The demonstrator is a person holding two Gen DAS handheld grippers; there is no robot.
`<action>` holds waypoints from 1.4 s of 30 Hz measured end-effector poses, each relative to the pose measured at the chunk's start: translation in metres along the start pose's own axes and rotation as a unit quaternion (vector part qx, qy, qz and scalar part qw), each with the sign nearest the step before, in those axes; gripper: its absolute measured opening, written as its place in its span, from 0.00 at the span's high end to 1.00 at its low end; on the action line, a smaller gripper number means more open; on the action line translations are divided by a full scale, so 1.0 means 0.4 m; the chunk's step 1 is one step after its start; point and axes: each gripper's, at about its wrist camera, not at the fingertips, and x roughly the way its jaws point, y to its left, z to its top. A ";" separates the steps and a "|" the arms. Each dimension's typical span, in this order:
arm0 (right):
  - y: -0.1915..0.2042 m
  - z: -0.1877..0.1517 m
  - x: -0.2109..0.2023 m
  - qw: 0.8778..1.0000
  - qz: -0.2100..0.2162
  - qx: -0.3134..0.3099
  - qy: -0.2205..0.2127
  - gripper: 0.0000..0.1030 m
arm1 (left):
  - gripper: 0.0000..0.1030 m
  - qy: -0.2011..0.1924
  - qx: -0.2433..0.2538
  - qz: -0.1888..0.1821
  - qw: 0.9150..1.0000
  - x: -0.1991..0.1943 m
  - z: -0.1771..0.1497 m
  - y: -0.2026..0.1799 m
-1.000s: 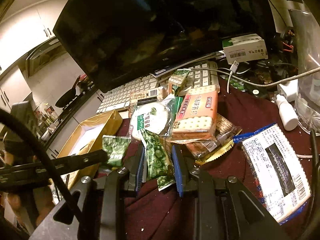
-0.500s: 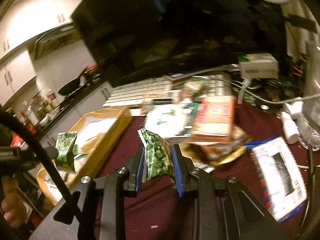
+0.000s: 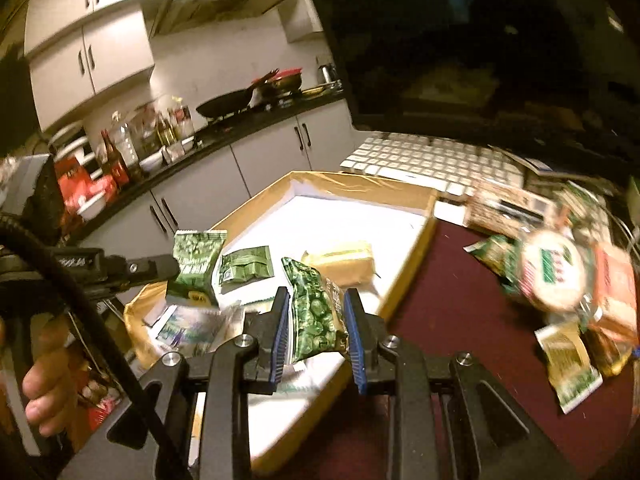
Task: Organize snacks
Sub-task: 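Carry both green bags into the cardboard box and open both tools, then withdraw both open tools from the box back toward the snack pile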
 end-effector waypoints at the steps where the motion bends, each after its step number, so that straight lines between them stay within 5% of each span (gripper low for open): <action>1: 0.011 0.008 0.016 1.000 -0.005 -0.006 0.003 0.75 | 0.95 0.001 -0.001 0.001 1.000 0.004 0.001 0.005; 14: 0.066 0.013 0.130 0.995 -0.073 -0.057 0.049 0.74 | 0.95 0.021 -0.013 0.021 0.999 0.057 0.017 0.054; 19: 0.047 0.001 0.130 0.996 -0.052 -0.035 0.059 0.66 | 0.95 0.034 -0.013 0.036 0.999 0.085 0.019 0.056; 20: 0.044 0.001 0.125 0.997 -0.041 -0.029 0.059 0.57 | 0.95 0.031 -0.017 0.037 0.999 0.086 0.019 0.058; 23: 0.025 -0.003 0.078 0.999 -0.005 -0.001 0.036 0.29 | 0.78 0.022 -0.019 0.041 0.999 0.080 0.015 0.057; 25: 0.008 -0.007 0.038 1.000 0.009 0.018 0.021 0.29 | 0.51 0.014 -0.010 0.046 0.999 0.068 0.009 0.047; 29: -0.028 -0.032 -0.043 0.998 0.045 0.045 0.002 0.29 | 0.51 -0.011 0.036 0.045 0.998 0.034 -0.014 -0.008; 34: -0.097 -0.098 -0.107 0.996 0.041 0.078 0.003 0.29 | 0.35 -0.027 0.110 0.010 0.993 0.009 -0.078 -0.122; 42: -0.220 -0.171 -0.219 0.990 0.003 0.139 -0.016 0.29 | 0.34 0.020 0.191 -0.033 0.981 0.059 -0.166 -0.277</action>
